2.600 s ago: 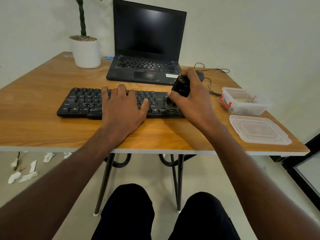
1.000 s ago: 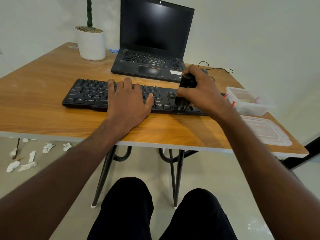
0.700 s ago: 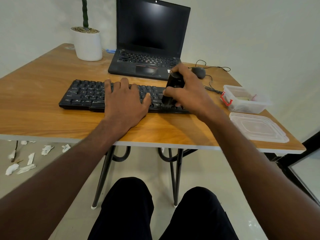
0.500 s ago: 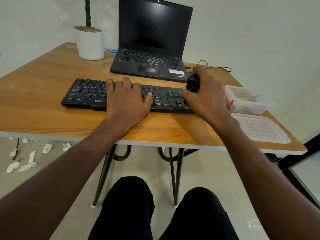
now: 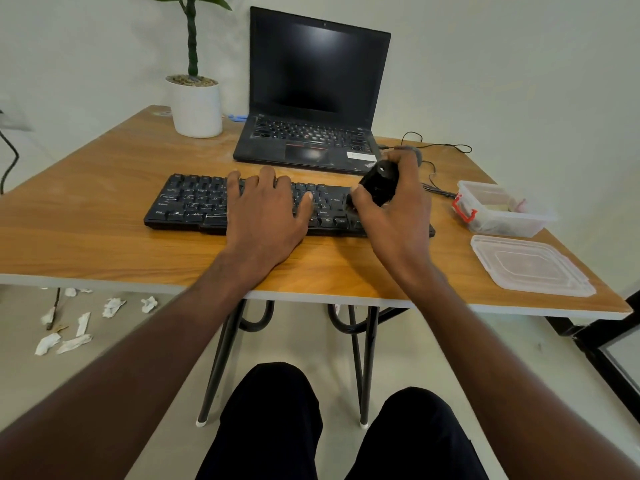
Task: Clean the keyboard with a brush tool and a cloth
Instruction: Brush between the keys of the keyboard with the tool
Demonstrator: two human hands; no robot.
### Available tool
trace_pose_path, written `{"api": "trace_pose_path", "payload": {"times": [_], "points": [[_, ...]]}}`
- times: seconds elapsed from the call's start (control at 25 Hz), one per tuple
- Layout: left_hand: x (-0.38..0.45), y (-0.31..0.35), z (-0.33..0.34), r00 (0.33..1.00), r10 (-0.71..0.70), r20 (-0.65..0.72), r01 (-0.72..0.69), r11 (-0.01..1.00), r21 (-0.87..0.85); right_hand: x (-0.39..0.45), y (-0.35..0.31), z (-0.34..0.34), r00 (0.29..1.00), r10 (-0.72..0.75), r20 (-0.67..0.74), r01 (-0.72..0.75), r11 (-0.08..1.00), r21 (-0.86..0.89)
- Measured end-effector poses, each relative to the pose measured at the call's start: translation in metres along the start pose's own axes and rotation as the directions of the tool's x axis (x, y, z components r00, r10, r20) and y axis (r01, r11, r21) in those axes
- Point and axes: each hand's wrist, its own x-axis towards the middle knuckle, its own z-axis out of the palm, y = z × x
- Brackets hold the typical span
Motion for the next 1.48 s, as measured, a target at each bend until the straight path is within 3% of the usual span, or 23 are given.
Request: {"api": "trace_pose_path", "payload": {"times": [0.2,0.32,0.44,0.56,0.76,0.84,1.0,1.2,1.36,1.48], "points": [[-0.005,-0.073,-0.03,0.995,-0.053,-0.081,0.041,0.989,-0.142,-0.004,0.018,0.002,0.996,0.079,-0.034,-0.079,0.997,0.021],[-0.016,-0.139,-0.053,0.978,-0.2,0.062,0.21,0.928,-0.307,-0.003,0.018,0.003,0.994,0.098,-0.044,-0.098,0.995,0.003],[-0.018,-0.157,-0.052,0.926,-0.268,0.265,0.373,0.748,-0.549,-0.004,0.015,0.004,0.992,0.111,-0.066,-0.11,0.994,0.024],[-0.011,-0.164,-0.043,0.884,-0.164,0.438,0.383,0.79,-0.479,-0.005,0.015,0.0,0.988,0.132,-0.084,-0.127,0.99,0.06],[-0.002,-0.195,-0.054,0.77,0.077,0.634,0.335,0.796,-0.504,-0.004,0.015,0.001,0.986,0.13,-0.101,-0.126,0.991,0.045],[-0.001,-0.197,-0.052,0.765,0.078,0.64,0.346,0.787,-0.51,-0.005,0.015,0.001,0.985,0.142,-0.098,-0.137,0.989,0.061],[-0.002,-0.194,-0.042,0.829,0.031,0.559,0.338,0.768,-0.544,-0.005,0.012,0.003,0.987,0.131,-0.088,-0.126,0.99,0.068],[-0.005,-0.19,-0.045,0.838,0.04,0.545,0.312,0.784,-0.537,-0.012,-0.014,0.029,0.998,0.067,-0.021,-0.065,0.996,0.054],[-0.006,-0.186,-0.048,0.839,0.007,0.544,0.32,0.802,-0.505,-0.01,-0.054,0.076,0.995,0.041,0.088,-0.059,0.974,0.217],[-0.007,-0.187,-0.046,0.849,-0.012,0.529,0.325,0.802,-0.502,0.003,-0.087,0.114,0.975,0.148,0.167,-0.207,0.878,0.431]]}}
